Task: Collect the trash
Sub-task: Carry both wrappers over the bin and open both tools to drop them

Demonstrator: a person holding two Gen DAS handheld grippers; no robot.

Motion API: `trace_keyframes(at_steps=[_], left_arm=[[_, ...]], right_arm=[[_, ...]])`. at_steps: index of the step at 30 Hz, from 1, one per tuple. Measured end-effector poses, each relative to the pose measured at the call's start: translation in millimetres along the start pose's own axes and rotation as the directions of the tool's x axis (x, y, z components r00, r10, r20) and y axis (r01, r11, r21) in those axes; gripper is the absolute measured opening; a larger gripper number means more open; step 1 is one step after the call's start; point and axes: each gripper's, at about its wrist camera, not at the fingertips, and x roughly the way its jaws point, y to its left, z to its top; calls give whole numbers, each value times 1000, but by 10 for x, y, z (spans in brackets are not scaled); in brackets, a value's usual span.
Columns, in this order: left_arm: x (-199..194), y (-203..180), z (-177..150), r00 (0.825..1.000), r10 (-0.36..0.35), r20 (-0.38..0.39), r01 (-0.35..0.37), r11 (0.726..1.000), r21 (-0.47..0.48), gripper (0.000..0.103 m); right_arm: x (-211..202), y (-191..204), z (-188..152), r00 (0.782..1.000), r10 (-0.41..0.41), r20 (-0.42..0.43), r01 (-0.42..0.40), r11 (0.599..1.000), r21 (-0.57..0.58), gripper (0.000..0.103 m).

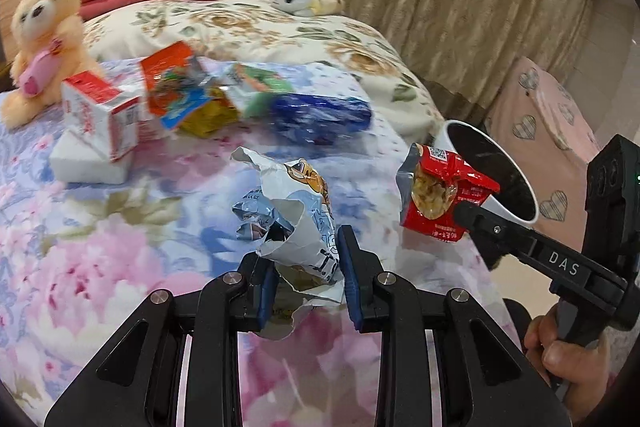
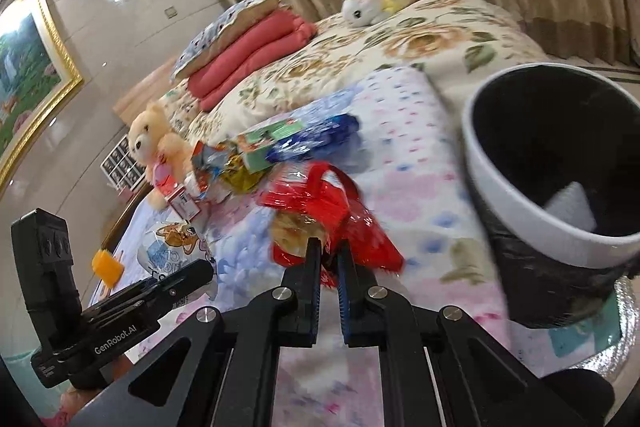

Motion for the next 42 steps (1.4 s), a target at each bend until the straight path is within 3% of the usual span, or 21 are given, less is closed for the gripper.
trace_keyframes(at_steps=[24, 42], left_arm=[[322, -1144, 229, 989, -142, -42, 147, 971, 187, 26], [733, -1766, 429, 977, -191, -94, 210, 941, 264, 26]], right_arm=[[-760, -794, 220, 981, -131, 145, 114, 987, 116, 7], [-796, -1327, 327, 973, -197, 124, 173, 967, 186, 7]])
